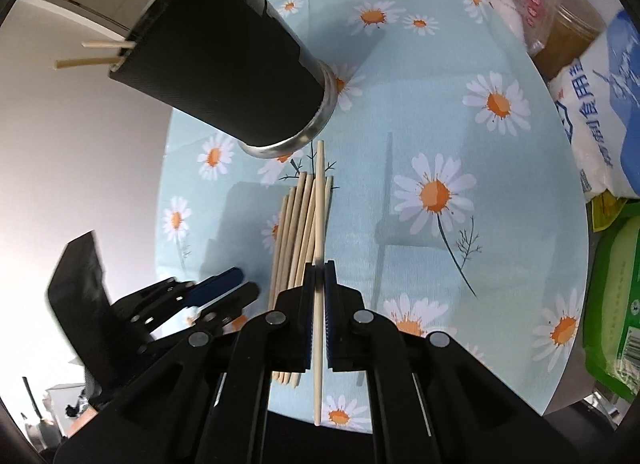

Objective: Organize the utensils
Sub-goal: 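Close the right gripper on one stick while the left gripper grasps another stick, then lift both held sticks and carry them over the black holder, then open both grippers to drop the sticks into the black holder, then move both tools back down toward the remaining sticks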

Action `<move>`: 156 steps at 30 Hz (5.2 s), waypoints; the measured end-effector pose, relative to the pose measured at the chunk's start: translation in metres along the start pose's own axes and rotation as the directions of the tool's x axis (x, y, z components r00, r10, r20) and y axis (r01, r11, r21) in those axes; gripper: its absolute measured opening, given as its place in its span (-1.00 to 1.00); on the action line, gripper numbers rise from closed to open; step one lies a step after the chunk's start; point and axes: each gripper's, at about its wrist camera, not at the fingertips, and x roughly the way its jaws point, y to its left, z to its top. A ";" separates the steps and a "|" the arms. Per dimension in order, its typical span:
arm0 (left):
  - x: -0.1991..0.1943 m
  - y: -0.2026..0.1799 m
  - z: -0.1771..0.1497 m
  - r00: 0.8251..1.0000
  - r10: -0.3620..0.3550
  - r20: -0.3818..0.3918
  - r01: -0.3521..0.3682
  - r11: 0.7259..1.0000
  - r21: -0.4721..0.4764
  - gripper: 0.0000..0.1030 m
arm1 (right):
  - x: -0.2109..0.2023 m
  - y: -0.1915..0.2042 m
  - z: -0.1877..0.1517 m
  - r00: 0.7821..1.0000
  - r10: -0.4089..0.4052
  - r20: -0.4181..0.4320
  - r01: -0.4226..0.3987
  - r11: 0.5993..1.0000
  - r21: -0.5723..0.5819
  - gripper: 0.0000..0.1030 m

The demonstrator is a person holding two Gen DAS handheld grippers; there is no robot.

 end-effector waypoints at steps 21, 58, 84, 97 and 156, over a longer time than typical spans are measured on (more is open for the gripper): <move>0.023 -0.033 0.015 0.973 0.210 -0.091 -0.211 0.978 0.008 -0.66 | -0.006 -0.020 -0.007 0.990 0.136 0.027 -0.135 0.990 -0.031 -0.90; -0.029 -0.024 0.014 0.983 0.085 0.161 -0.060 0.987 -0.152 -0.93 | -0.020 -0.002 0.008 0.956 0.262 0.134 -0.228 0.947 -0.225 -0.90; -0.188 -0.063 0.081 0.546 -0.002 0.838 -0.057 0.998 0.039 -0.93 | -0.133 0.078 0.069 0.720 0.450 0.528 -0.150 0.844 -0.515 -0.89; -0.184 -0.052 0.118 0.398 -0.016 0.917 -0.088 0.995 0.056 -0.93 | -0.140 0.094 0.102 0.622 0.461 0.633 -0.071 0.838 -0.541 -0.89; -0.180 -0.044 0.064 0.684 0.064 0.727 -0.053 0.998 -0.038 -0.55 | -0.141 0.041 0.029 0.698 0.398 0.595 -0.102 0.878 -0.467 -0.40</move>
